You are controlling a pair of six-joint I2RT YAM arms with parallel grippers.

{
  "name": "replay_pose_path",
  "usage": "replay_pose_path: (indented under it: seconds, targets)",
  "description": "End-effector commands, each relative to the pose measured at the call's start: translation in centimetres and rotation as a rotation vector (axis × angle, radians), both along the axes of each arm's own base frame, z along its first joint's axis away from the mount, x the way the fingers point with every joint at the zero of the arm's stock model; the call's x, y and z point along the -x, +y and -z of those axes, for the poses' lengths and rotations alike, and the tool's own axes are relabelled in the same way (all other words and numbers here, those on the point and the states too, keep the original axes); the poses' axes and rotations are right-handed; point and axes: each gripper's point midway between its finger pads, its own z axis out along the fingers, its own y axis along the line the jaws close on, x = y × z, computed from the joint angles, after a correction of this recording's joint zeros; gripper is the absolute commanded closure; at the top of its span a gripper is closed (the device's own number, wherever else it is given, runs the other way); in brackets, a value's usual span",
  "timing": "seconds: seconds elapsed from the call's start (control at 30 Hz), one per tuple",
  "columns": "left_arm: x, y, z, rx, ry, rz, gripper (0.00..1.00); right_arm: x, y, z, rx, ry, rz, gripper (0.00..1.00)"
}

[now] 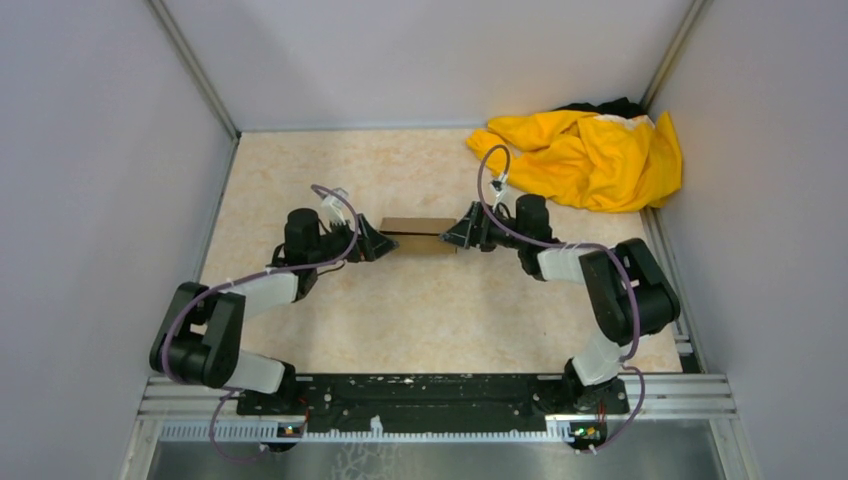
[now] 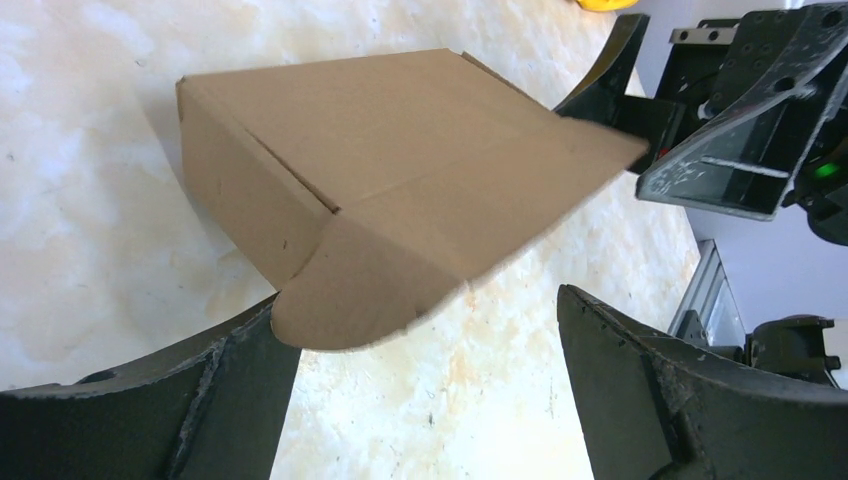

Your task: Fold the paper box

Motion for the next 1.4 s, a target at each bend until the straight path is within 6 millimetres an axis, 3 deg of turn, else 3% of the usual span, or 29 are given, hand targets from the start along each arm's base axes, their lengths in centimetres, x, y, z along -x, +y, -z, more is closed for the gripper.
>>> replay_pose_path:
  seconds: [0.0,0.27,0.8,1.37]
  targets:
    - [1.3,-0.5,-0.5,-0.001,-0.016,0.038,0.01,1.2,0.5,-3.0,-0.018,-0.096,-0.048,0.01]
    - [2.0,-0.6,-1.4,0.004,-0.022,0.044,0.01,2.3,0.0,-4.2,-0.012,-0.119,-0.041,0.01]
    - [3.1,-0.8,-2.9,0.020,-0.010,0.062,0.01,3.5,-0.5,-4.5,-0.009,-0.119,-0.043,0.01]
    - [2.6,-1.1,-4.9,0.042,-0.033,0.068,0.01,4.4,-0.5,-5.5,-0.042,-0.106,-0.048,0.01]
